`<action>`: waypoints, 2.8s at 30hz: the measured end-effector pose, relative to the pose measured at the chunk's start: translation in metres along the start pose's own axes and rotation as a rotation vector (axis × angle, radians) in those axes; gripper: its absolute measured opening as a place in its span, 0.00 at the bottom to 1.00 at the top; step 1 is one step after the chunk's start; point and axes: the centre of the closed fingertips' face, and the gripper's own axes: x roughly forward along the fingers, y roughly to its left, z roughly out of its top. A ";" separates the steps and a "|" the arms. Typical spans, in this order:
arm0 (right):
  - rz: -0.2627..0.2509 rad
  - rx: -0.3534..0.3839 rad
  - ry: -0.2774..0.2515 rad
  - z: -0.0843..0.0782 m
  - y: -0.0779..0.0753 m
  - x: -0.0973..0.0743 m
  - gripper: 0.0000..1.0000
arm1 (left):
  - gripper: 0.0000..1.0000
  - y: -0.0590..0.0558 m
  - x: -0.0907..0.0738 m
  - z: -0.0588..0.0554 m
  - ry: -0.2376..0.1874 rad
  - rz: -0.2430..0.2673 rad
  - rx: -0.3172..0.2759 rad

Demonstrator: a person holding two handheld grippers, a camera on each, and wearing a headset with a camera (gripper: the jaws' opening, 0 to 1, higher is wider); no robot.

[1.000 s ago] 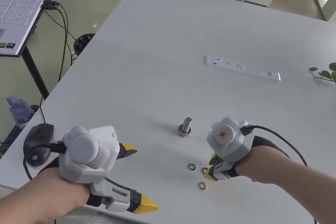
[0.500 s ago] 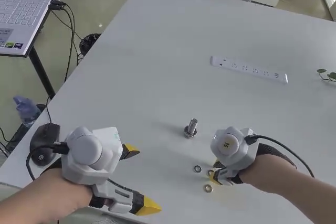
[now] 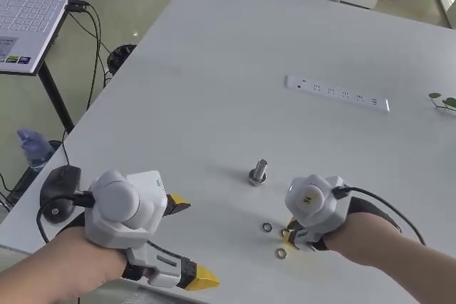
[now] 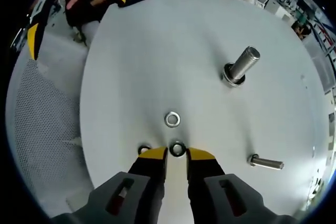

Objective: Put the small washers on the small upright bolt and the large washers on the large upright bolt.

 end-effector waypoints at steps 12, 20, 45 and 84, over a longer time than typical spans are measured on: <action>0.012 0.014 0.090 0.002 -0.002 0.001 0.15 | 0.81 -0.004 0.000 -0.002 0.004 -0.002 -0.001; 0.016 -0.003 0.140 0.000 -0.002 0.001 0.14 | 0.81 -0.003 0.000 -0.001 0.005 -0.002 0.002; 0.048 0.006 0.120 -0.001 -0.004 0.001 0.11 | 0.81 0.001 0.004 0.003 0.009 -0.002 0.002; 0.013 0.146 0.111 -0.062 -0.049 -0.050 0.11 | 0.85 -0.001 0.011 0.017 -0.011 -0.012 0.028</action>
